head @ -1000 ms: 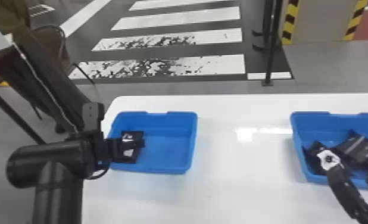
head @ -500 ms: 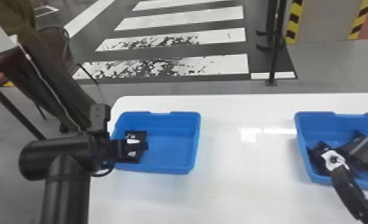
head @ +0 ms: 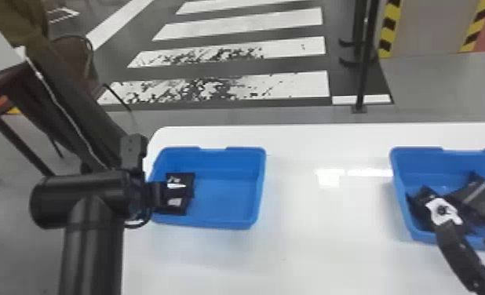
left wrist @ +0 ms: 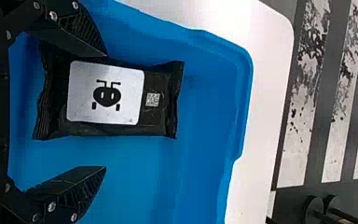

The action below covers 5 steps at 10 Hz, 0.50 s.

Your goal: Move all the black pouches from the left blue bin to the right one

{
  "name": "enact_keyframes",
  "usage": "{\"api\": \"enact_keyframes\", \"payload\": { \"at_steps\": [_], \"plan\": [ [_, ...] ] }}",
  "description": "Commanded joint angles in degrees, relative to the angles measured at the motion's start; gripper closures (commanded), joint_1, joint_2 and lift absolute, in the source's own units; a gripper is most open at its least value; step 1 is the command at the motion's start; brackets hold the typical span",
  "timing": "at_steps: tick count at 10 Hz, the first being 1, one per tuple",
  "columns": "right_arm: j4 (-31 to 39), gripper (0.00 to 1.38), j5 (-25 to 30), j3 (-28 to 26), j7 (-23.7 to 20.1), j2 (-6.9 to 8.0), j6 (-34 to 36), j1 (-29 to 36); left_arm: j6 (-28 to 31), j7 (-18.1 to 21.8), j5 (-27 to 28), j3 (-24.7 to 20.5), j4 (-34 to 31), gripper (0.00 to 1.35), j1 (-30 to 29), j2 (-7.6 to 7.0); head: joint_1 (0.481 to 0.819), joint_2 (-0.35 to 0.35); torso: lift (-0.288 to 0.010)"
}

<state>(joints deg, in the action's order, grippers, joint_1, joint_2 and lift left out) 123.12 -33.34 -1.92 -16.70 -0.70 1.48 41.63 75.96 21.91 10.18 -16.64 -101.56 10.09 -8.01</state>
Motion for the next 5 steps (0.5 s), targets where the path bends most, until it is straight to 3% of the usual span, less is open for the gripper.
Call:
{"api": "enact_keyframes", "payload": {
  "at_steps": [1,3,5],
  "plan": [
    [-0.14,0.17,-0.37,0.09,0.0,0.0,0.48,-0.15,0.26,-0.37,1.36,-0.5,2.07,0.22,1.58,0.1,0.695,0.261,-0.14],
    [-0.28,0.17,-0.82,0.32,-0.09,-0.26,0.9,-0.15,0.96,-0.46,1.47,-0.84,7.27,0.43,4.39,-0.34,0.695,0.279,-0.14],
    [-0.42,0.17,-1.17,0.44,-0.09,-0.26,1.19,-0.15,1.1,-0.46,1.81,-0.04,8.82,0.81,5.1,-0.78,0.695,0.283,-0.14]
  ]
}}
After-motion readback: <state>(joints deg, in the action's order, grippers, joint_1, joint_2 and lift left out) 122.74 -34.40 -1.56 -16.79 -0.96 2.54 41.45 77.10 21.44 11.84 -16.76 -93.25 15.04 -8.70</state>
